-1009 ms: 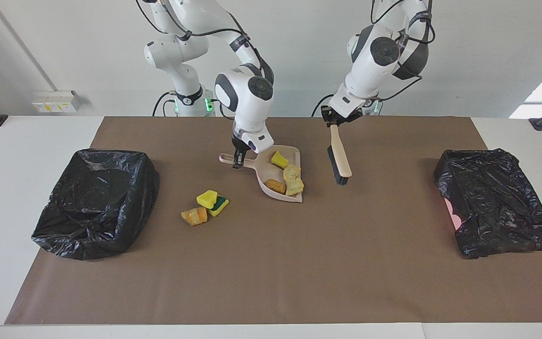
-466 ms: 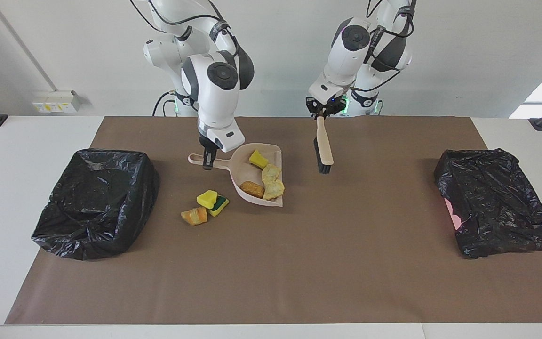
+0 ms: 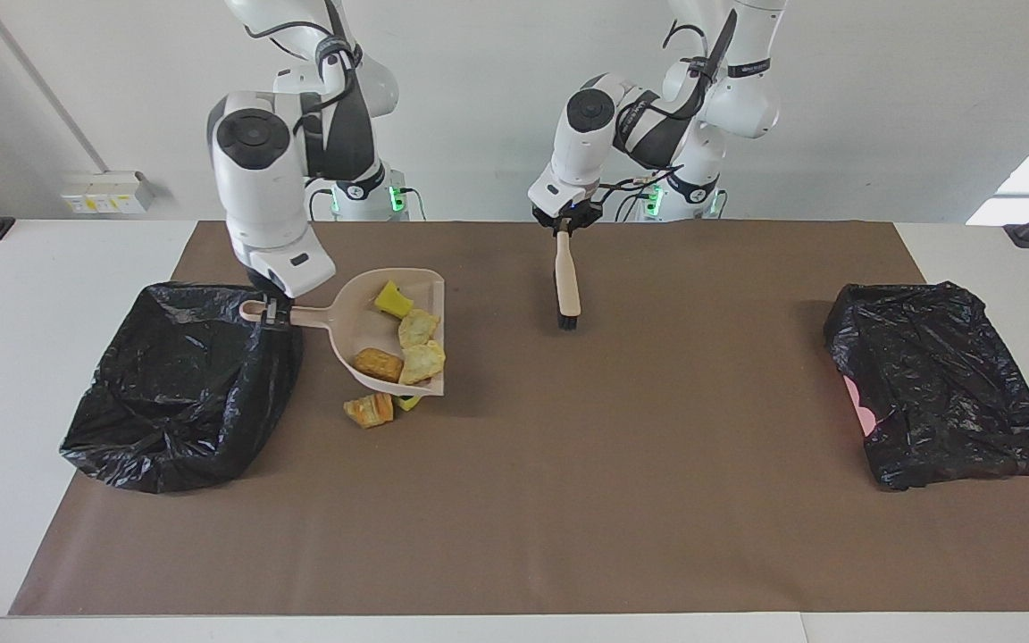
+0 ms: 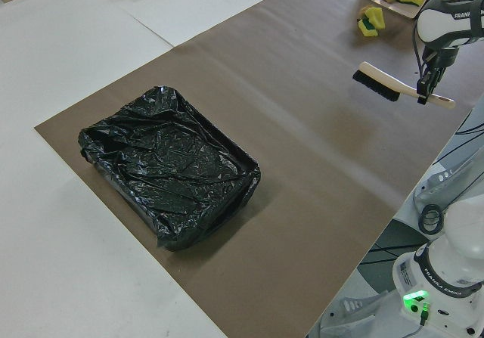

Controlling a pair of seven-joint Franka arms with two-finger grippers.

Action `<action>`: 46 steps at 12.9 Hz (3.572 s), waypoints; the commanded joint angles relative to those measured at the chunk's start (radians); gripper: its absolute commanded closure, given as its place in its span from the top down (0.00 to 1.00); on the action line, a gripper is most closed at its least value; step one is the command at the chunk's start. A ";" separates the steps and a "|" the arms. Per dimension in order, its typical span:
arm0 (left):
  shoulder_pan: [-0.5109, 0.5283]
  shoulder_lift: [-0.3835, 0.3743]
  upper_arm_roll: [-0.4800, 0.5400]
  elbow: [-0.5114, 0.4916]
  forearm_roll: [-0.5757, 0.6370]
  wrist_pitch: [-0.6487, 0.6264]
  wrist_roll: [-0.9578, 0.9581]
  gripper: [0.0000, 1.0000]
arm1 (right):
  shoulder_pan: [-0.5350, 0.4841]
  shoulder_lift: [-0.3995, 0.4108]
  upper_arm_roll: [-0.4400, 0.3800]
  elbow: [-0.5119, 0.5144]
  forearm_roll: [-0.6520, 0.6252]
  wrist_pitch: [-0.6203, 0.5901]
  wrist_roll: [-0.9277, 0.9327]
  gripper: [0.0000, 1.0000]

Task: Sweep and dump trash in bin
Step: 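Carry the loaded dustpan with the right gripper over the black bag, then tilt the dustpan with the right gripper to dump trash into the bag, then bring the empty dustpan back from the bag with the right gripper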

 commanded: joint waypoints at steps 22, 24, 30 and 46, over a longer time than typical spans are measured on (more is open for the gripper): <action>-0.042 0.066 0.032 0.080 -0.031 -0.021 -0.085 1.00 | -0.376 -0.020 0.009 -0.001 -0.667 0.233 -0.255 0.00; 0.032 0.060 0.034 0.124 0.042 -0.056 -0.088 1.00 | -0.347 -0.027 0.009 -0.012 -0.738 0.226 -0.197 0.00; 0.321 -0.026 0.034 0.162 0.153 -0.107 -0.010 1.00 | -0.278 -0.078 0.013 -0.087 -0.928 0.234 -0.105 0.00; 0.764 0.011 0.044 0.560 0.253 -0.453 0.720 1.00 | -0.259 -0.195 0.061 -0.065 -0.615 0.203 -0.221 0.00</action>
